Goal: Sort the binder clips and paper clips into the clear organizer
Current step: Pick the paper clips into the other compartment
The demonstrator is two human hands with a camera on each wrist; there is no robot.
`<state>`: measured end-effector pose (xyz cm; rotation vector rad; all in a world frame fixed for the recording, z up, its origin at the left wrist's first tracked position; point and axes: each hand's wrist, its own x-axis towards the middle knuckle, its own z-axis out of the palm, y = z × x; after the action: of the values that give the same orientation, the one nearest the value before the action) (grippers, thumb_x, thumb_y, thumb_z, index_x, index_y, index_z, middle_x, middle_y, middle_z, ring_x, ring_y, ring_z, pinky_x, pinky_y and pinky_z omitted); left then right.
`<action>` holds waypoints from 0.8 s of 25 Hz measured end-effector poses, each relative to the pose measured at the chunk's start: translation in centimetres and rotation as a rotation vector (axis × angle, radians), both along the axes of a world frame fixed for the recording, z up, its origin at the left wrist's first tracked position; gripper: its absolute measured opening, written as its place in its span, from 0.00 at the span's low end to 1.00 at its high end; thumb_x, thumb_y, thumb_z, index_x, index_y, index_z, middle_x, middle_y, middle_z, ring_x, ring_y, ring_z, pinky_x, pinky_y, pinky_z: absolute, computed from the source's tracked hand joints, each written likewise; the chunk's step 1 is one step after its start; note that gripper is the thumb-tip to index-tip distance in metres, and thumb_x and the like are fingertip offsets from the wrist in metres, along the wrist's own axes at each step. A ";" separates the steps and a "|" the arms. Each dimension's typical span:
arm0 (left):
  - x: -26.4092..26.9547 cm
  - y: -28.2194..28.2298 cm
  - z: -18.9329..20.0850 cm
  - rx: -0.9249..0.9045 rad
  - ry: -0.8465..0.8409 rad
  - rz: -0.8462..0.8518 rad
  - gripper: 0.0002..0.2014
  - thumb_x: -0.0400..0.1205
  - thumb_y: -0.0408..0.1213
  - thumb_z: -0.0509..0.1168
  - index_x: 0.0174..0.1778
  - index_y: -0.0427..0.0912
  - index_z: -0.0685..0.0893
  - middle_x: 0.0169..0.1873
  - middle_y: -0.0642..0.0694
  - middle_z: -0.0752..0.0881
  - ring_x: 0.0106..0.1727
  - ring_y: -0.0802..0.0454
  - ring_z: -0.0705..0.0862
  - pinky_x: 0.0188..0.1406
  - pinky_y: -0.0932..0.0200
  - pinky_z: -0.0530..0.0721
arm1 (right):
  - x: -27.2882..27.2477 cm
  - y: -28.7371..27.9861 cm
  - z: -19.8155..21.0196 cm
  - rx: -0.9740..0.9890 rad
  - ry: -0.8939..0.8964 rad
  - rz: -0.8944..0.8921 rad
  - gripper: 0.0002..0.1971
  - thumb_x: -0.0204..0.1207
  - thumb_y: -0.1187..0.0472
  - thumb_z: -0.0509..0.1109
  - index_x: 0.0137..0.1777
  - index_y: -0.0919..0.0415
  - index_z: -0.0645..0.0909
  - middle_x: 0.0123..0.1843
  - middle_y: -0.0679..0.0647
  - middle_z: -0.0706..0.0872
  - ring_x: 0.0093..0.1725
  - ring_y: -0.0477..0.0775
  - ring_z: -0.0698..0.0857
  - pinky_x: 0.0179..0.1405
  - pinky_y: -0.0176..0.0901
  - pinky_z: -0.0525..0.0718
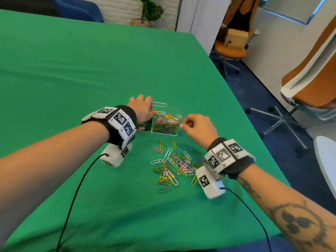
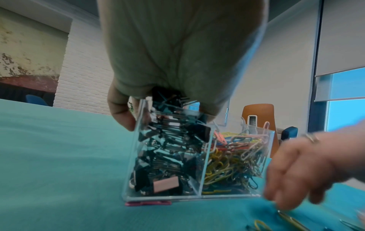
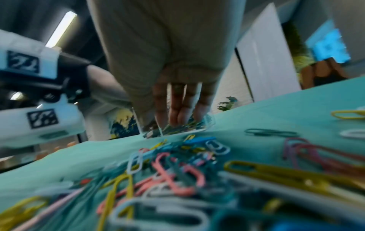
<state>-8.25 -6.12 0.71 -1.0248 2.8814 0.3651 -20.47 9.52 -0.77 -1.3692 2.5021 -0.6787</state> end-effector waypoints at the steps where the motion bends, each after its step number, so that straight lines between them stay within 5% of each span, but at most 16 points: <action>1: 0.1 0.0 0.0 -0.004 -0.013 -0.009 0.19 0.83 0.47 0.55 0.65 0.38 0.69 0.64 0.34 0.73 0.65 0.35 0.72 0.69 0.45 0.70 | 1.0 0.4 -0.9 0.069 0.028 0.132 0.08 0.76 0.54 0.68 0.49 0.56 0.84 0.47 0.54 0.86 0.54 0.58 0.86 0.57 0.50 0.83; 2: 0.1 -0.1 0.0 -0.007 -0.023 -0.013 0.20 0.84 0.48 0.55 0.65 0.38 0.69 0.64 0.34 0.72 0.65 0.35 0.72 0.69 0.46 0.69 | 1.8 0.4 -1.7 0.152 0.037 0.302 0.14 0.77 0.53 0.67 0.60 0.57 0.82 0.57 0.56 0.85 0.62 0.58 0.82 0.64 0.51 0.80; 4: 0.1 0.0 0.1 -0.007 -0.026 -0.012 0.20 0.84 0.49 0.54 0.66 0.38 0.68 0.65 0.34 0.72 0.66 0.34 0.71 0.69 0.46 0.69 | 3.5 -0.1 -2.2 0.378 0.053 0.577 0.28 0.79 0.49 0.63 0.78 0.55 0.66 0.80 0.58 0.66 0.80 0.58 0.64 0.79 0.55 0.65; 6: 0.0 0.1 0.2 -0.010 -0.024 -0.012 0.20 0.84 0.49 0.54 0.66 0.38 0.68 0.65 0.34 0.72 0.66 0.35 0.72 0.68 0.46 0.69 | 4.2 -0.4 -2.2 0.617 0.118 0.663 0.34 0.80 0.43 0.57 0.83 0.50 0.48 0.86 0.54 0.44 0.84 0.58 0.45 0.82 0.60 0.54; 8: -0.1 0.2 0.2 -0.007 -0.036 -0.011 0.20 0.84 0.49 0.54 0.66 0.39 0.68 0.64 0.34 0.72 0.65 0.36 0.72 0.68 0.46 0.70 | 4.1 0.3 -1.6 0.788 0.167 0.624 0.36 0.80 0.39 0.53 0.83 0.49 0.41 0.85 0.51 0.36 0.85 0.57 0.40 0.82 0.64 0.55; 13: 0.0 0.3 0.3 -0.009 -0.037 -0.009 0.19 0.84 0.48 0.54 0.65 0.38 0.68 0.64 0.35 0.72 0.65 0.37 0.72 0.68 0.47 0.70 | 3.6 2.7 -0.5 0.715 0.252 0.405 0.37 0.78 0.35 0.54 0.82 0.49 0.47 0.85 0.55 0.51 0.81 0.60 0.60 0.74 0.60 0.68; 16: 0.0 0.7 0.6 -0.031 -0.044 -0.015 0.19 0.84 0.47 0.54 0.66 0.38 0.68 0.64 0.35 0.72 0.65 0.38 0.72 0.68 0.49 0.69 | 5.1 2.6 -1.6 0.719 0.228 0.244 0.38 0.77 0.32 0.50 0.82 0.49 0.47 0.84 0.59 0.51 0.81 0.64 0.58 0.72 0.63 0.68; 20: 0.0 0.3 0.2 -0.009 -0.048 0.003 0.19 0.83 0.48 0.55 0.65 0.39 0.69 0.63 0.35 0.72 0.64 0.36 0.73 0.67 0.46 0.72 | 7.6 3.3 -1.4 0.680 0.127 0.349 0.34 0.78 0.36 0.53 0.80 0.52 0.56 0.83 0.60 0.56 0.80 0.65 0.58 0.71 0.62 0.70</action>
<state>-8.28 -5.79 0.88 -1.0245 2.8419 0.3233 -12.90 12.82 -2.19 -1.5185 2.1642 0.3147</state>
